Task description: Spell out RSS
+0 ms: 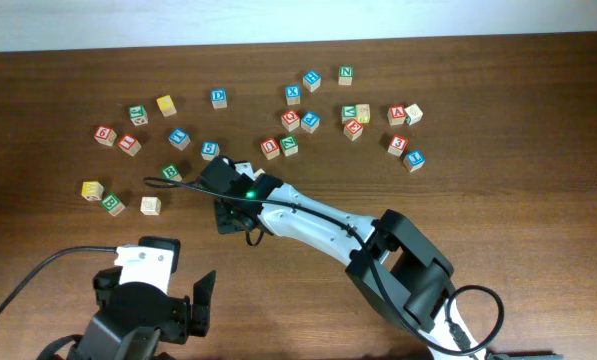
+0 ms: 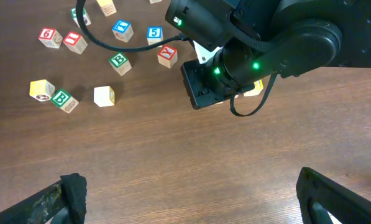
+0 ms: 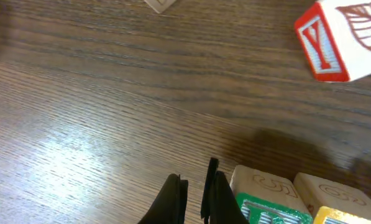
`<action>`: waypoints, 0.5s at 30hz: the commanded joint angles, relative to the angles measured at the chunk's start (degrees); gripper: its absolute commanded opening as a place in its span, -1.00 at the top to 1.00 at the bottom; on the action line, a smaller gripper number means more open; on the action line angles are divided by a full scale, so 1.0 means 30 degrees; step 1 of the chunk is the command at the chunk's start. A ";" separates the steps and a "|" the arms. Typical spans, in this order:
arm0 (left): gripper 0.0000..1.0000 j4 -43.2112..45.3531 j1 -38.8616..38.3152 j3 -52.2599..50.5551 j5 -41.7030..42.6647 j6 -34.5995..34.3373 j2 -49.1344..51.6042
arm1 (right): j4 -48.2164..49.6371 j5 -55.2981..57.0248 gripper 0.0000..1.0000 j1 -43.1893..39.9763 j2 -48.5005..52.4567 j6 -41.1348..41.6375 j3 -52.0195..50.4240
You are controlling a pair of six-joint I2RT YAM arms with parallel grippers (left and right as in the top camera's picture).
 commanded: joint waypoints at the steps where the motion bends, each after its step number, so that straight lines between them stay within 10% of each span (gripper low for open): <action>1: -0.99 0.0044 -0.0007 -0.0007 0.0000 -0.0255 -0.0022 | -0.0328 0.0648 0.92 0.0131 0.0248 0.0175 0.0182; 15: -0.98 0.0044 -0.0007 -0.0007 0.0000 -0.0255 -0.0022 | -0.0525 0.1486 0.92 -0.0634 0.0248 0.0474 0.0182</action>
